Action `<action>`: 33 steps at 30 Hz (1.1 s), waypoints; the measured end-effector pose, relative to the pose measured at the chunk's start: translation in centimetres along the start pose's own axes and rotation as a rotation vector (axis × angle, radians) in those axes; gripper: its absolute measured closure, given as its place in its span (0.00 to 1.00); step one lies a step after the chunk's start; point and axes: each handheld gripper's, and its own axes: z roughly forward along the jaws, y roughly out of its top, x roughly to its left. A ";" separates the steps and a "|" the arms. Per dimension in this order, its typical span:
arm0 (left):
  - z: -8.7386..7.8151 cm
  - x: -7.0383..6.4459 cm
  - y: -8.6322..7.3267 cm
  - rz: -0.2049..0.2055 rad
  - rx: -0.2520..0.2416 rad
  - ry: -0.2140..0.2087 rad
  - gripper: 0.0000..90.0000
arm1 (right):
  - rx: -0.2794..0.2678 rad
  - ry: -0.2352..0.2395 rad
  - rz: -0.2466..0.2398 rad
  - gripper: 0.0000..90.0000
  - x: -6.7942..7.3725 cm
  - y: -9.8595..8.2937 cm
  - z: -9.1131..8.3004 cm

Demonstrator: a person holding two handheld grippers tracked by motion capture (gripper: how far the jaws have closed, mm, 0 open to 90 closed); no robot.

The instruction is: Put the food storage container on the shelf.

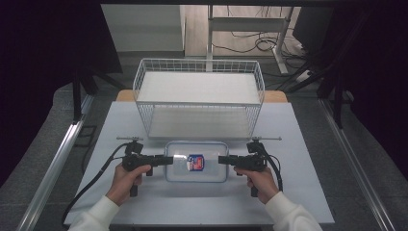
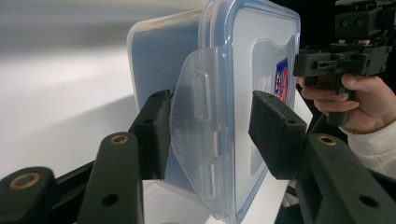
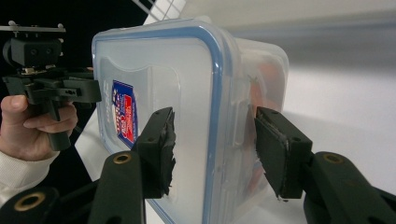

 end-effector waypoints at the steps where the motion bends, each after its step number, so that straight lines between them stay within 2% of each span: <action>1: 0.1 0.1 0.4 0.006 -0.001 0.001 0.55 | -0.003 0.001 -0.006 0.54 -0.1 0.4 0.1; 9: 1.0 2.0 3.3 0.020 -0.028 0.007 0.55 | -0.040 -0.005 -0.057 0.54 -1.3 3.8 1.2; 17: 1.9 3.9 5.4 0.029 -0.057 0.014 0.55 | -0.067 -0.004 -0.051 0.54 -2.9 6.2 2.8; 28: 3.2 5.3 5.9 0.011 -0.063 0.016 0.55 | -0.104 -0.027 -0.034 0.53 -4.2 6.7 3.8; 33: 3.7 6.0 6.0 0.003 -0.053 0.020 0.54 | -0.099 -0.043 -0.021 0.53 -4.5 6.6 4.2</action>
